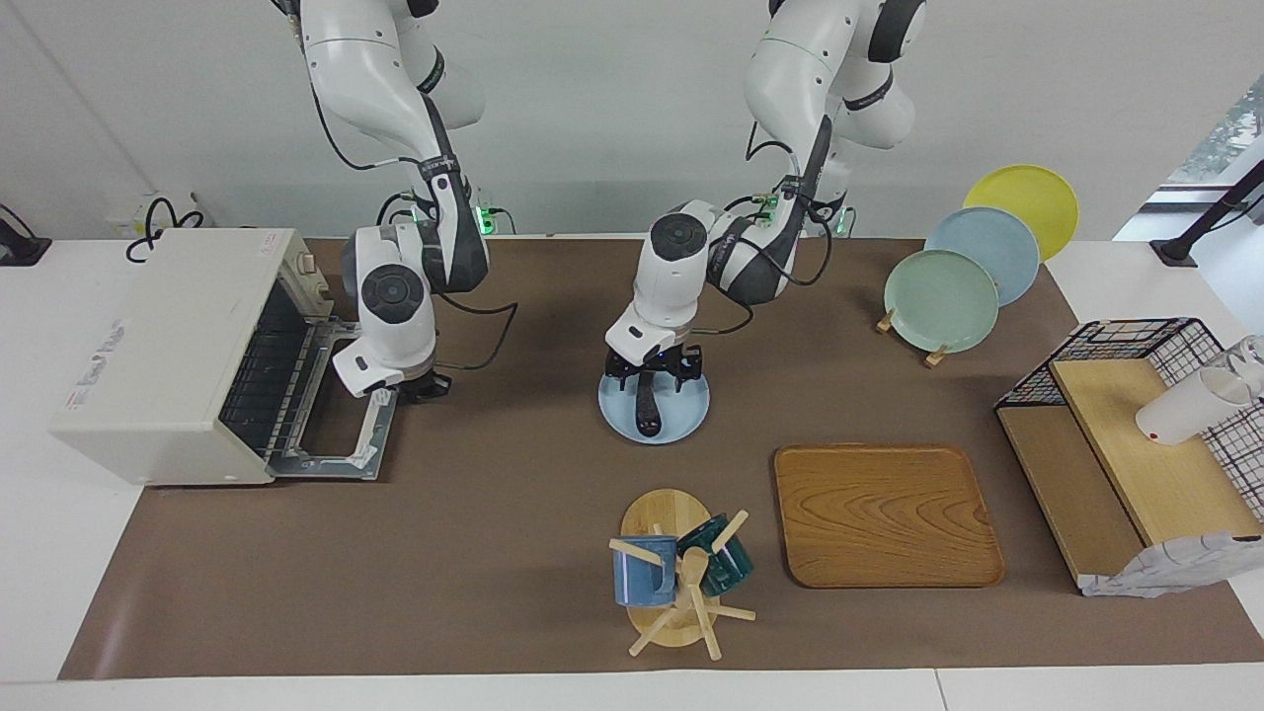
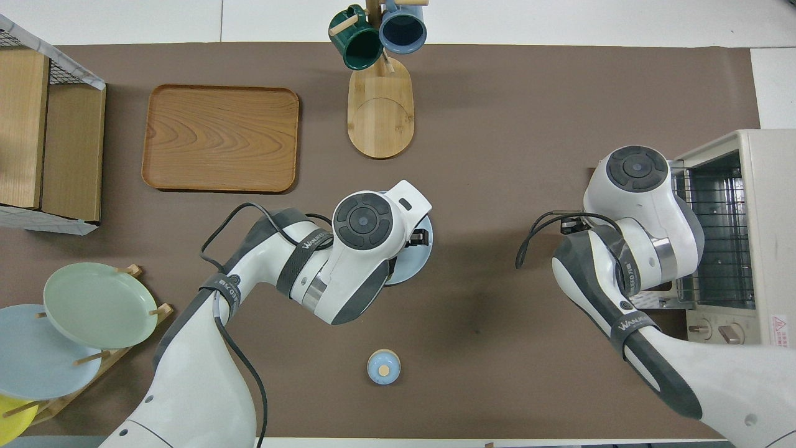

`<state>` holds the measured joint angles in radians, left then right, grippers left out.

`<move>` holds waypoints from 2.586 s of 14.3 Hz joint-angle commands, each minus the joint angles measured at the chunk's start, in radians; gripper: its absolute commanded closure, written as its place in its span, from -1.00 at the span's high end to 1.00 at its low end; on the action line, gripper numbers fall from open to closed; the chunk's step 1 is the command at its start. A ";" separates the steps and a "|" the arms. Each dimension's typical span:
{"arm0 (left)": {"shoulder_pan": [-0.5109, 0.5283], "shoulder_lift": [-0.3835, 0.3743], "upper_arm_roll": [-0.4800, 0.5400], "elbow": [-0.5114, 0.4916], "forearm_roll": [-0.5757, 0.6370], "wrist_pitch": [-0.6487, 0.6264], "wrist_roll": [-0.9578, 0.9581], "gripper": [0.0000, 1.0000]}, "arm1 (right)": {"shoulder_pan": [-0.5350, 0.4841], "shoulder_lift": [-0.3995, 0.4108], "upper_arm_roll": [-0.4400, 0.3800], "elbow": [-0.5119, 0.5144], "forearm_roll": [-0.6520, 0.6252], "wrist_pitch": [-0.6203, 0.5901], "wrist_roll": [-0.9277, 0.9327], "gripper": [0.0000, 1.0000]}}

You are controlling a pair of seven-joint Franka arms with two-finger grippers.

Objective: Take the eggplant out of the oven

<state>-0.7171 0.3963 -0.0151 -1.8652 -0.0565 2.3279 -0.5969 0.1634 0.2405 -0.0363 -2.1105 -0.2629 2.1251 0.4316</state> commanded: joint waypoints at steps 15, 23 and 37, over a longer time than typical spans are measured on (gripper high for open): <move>0.265 -0.096 0.029 0.179 -0.011 -0.318 0.268 -1.00 | -0.160 -0.176 0.016 0.119 -0.190 -0.175 -0.376 -1.00; 0.547 0.206 0.030 0.445 -0.011 -0.232 0.499 -1.00 | -0.251 -0.239 0.019 0.196 0.030 -0.270 -0.534 -0.59; 0.614 -0.018 0.035 0.385 -0.003 -0.410 0.531 1.00 | -0.206 -0.199 0.032 0.483 0.209 -0.526 -0.527 1.00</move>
<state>-0.1304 0.4875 0.0216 -1.4428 -0.0587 2.0126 -0.0666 -0.0380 0.0025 -0.0035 -1.7087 -0.0808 1.6487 -0.0764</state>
